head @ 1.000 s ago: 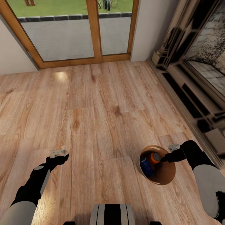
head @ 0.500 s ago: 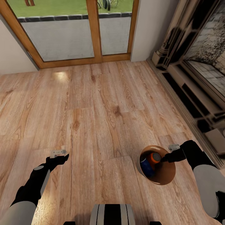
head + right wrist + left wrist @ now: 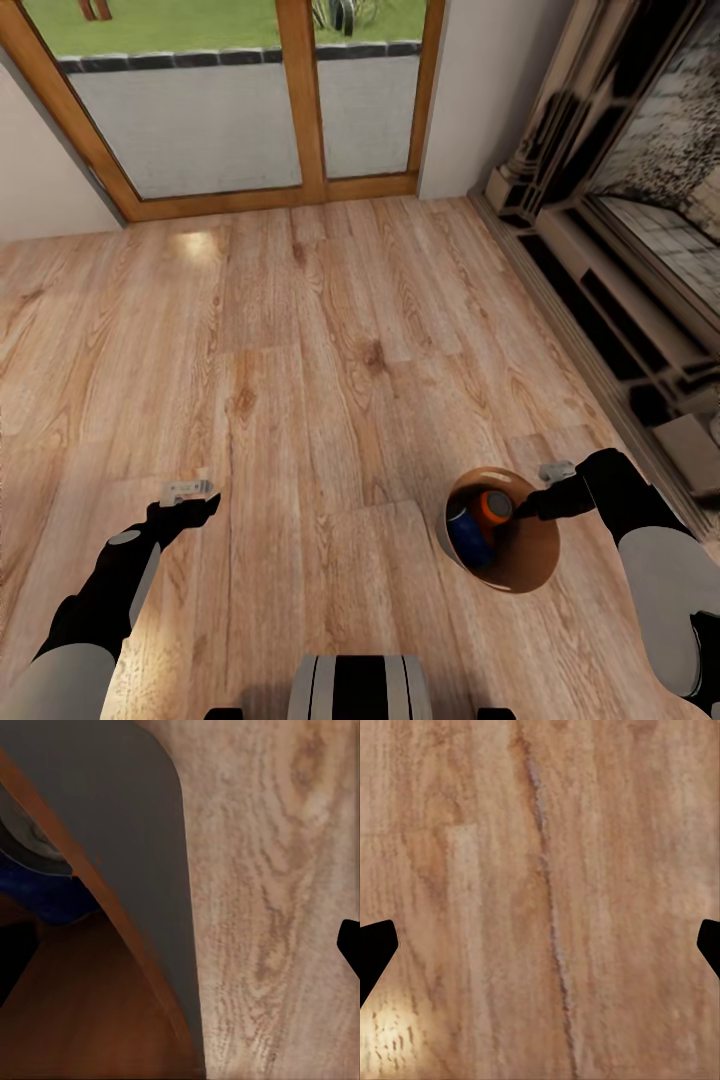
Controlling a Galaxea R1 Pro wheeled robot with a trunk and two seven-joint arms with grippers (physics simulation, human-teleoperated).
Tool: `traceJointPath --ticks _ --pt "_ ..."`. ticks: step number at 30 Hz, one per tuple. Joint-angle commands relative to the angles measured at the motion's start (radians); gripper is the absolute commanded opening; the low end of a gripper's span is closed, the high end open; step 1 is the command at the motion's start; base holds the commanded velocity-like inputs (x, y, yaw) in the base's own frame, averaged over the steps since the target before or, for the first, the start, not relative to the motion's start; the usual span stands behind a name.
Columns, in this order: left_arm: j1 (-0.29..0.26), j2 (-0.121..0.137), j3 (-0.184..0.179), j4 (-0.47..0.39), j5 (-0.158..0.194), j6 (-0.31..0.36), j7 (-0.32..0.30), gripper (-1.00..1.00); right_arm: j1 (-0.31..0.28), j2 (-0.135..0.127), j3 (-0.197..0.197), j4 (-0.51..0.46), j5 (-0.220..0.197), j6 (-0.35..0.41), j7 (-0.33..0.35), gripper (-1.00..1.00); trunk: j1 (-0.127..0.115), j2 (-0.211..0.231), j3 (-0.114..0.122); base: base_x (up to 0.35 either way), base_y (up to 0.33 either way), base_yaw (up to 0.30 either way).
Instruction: Put the three can of soda from the living room inside the tash can in the kitchen.
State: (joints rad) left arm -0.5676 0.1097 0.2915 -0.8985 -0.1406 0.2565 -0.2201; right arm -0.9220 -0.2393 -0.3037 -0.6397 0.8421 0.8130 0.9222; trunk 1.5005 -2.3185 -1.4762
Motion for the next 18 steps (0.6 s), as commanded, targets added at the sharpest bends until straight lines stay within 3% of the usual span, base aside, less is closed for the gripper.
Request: traceJointPath --ticks 1,18 --pt "0.0 0.0 0.0 0.001 -0.002 0.002 0.0 1.0 0.0 0.0 0.0 0.0 0.0 0.0 0.0 1.0 -0.004 0.007 0.003 0.0 0.0 0.0" --pt "0.0 0.001 0.0 0.013 -0.009 0.017 -0.001 1.0 0.001 0.0 0.0 0.0 0.001 0.0 0.0 1.0 -0.069 0.126 0.056 0.0 0.0 0.0"
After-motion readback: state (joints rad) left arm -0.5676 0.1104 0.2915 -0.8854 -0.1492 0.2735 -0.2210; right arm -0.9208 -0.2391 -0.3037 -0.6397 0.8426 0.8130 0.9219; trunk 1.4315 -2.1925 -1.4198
